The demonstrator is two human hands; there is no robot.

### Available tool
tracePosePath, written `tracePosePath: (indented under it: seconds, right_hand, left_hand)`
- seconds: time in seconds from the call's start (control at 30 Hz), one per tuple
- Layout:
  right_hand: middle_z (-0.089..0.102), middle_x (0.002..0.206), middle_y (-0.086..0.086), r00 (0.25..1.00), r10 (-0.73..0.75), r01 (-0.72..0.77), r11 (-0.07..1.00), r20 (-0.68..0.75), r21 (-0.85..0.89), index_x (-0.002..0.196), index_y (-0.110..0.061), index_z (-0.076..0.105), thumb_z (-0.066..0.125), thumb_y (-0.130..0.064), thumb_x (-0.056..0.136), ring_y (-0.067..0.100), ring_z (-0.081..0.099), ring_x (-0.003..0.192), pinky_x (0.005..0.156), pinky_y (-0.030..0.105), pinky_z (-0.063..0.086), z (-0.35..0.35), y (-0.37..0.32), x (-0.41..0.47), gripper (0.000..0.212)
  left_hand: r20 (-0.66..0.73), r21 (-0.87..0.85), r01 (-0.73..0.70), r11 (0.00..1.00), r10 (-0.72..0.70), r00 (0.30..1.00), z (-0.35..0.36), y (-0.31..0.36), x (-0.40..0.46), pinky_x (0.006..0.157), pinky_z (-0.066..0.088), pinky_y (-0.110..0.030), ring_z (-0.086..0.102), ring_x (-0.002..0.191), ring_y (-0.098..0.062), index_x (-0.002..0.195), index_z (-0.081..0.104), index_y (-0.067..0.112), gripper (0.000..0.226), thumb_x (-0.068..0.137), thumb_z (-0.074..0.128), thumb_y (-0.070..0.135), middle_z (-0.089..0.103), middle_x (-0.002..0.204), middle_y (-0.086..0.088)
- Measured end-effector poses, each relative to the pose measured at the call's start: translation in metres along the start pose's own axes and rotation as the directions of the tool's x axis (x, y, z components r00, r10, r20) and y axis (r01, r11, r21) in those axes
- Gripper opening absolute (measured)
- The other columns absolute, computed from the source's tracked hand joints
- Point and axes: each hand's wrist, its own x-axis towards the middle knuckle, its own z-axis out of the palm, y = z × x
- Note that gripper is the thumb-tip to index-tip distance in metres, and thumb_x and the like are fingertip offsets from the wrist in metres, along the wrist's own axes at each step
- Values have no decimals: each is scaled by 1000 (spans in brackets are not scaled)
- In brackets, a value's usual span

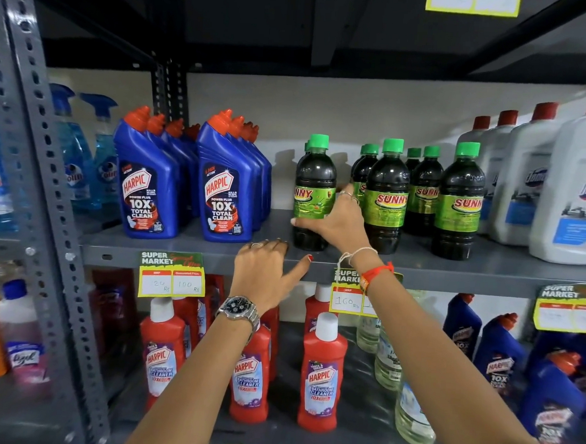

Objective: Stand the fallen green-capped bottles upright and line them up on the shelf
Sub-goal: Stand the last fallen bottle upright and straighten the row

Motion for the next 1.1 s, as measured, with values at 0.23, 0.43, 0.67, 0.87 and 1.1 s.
tracePosePath:
  seconds: [0.23,0.43,0.67,0.87,1.1]
  right_hand:
    - [55,107,3,983,110,-138,971,147,196,118,-5,38,85,-18,64,20,58,110,96,28,45,-14,2,8,72]
    - [54,110,4,995,56,-62,996,80,71,105,-12,53,83,-53,52,17,55,108,99,28,44,-8,2,0,73]
    - [53,122,14,997,31,-35,998,73,52,108,-6,50,84,-34,64,26,53,118,96,30,43,-10,-1,-2,62]
    - [55,112,7,998,-27,20,993,58,116,91,-20,50,82,-28,70,16,54,104,86,18,40,-21,1,-16,39]
    - [57,88,-7,919,30,35,987,-393,158,112,-19,54,78,-24,72,22,66,80,75,40,55,-51,31,-37,47]
  left_hand:
    - [-14,-14,-9,1000,9,1000,0,0,0,75,45,-32,64,88,-22,102,67,11,70,81,26,63,71,98,-7]
    - [-36,-13,-17,1000,17,999,2,-1,1,75,45,-32,64,89,-21,104,66,11,69,81,28,62,71,101,-6]
    - [-56,-20,-27,999,25,998,3,-1,1,75,46,-32,64,88,-21,102,67,11,67,81,29,62,71,100,-6]
    - [-79,-11,-29,1000,28,996,4,-1,1,74,46,-32,65,87,-22,102,67,10,69,81,28,62,71,100,-7]
    - [-89,-70,66,995,-73,993,-3,7,6,63,37,-29,64,80,-26,118,57,12,71,78,32,65,71,89,-9]
